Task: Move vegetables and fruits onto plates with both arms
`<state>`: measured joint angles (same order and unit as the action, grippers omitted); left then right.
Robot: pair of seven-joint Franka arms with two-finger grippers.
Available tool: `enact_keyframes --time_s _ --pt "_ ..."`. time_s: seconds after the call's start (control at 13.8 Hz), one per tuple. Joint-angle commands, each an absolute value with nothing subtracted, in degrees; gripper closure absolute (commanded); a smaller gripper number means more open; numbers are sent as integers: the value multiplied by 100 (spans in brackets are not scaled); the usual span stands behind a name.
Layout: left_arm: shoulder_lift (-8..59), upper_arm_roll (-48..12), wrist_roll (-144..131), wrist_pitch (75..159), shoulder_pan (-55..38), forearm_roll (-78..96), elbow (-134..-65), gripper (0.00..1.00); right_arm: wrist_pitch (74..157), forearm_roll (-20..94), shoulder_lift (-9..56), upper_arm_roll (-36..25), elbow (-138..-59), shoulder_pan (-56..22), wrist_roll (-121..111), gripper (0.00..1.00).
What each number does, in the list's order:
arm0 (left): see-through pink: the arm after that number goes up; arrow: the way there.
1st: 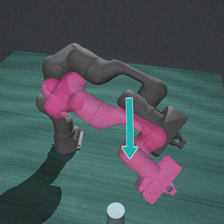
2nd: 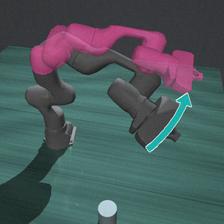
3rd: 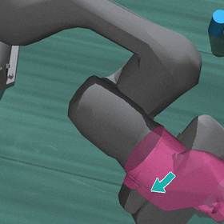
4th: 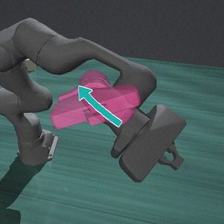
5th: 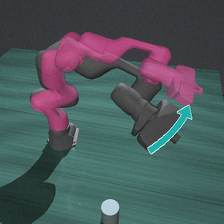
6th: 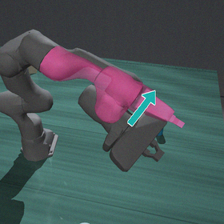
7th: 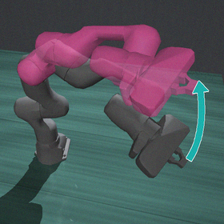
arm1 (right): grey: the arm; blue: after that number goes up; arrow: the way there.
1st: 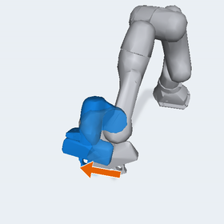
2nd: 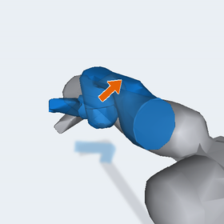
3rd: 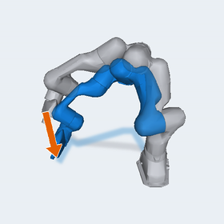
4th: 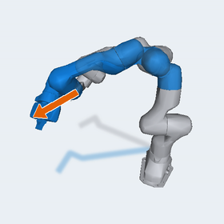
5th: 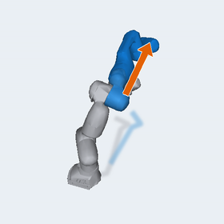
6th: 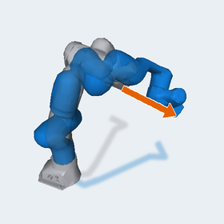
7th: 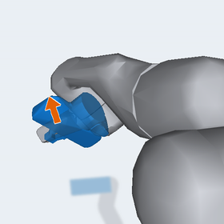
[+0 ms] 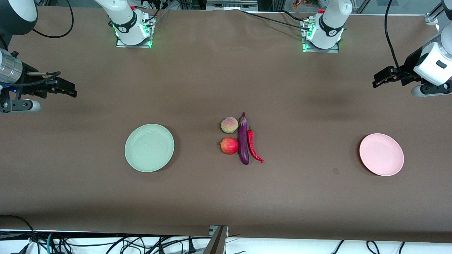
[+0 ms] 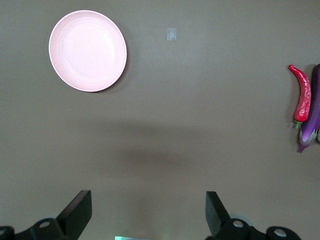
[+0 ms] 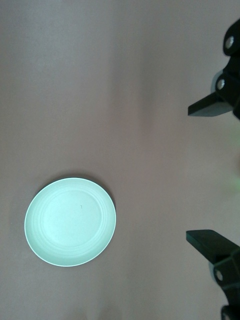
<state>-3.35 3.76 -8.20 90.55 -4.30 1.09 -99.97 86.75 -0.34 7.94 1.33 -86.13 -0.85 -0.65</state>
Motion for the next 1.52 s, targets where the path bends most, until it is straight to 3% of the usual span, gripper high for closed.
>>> enact_keyframes --time_s 0.0,1.45 --pt "-264 369 -791 8938 -387 158 -9861 0 8648 -17 844 158 -8490 -26 -141 0" --pt "-88 378 -791 9035 -325 255 -9879 0 8657 -18 870 150 -8499 -26 -149 0"
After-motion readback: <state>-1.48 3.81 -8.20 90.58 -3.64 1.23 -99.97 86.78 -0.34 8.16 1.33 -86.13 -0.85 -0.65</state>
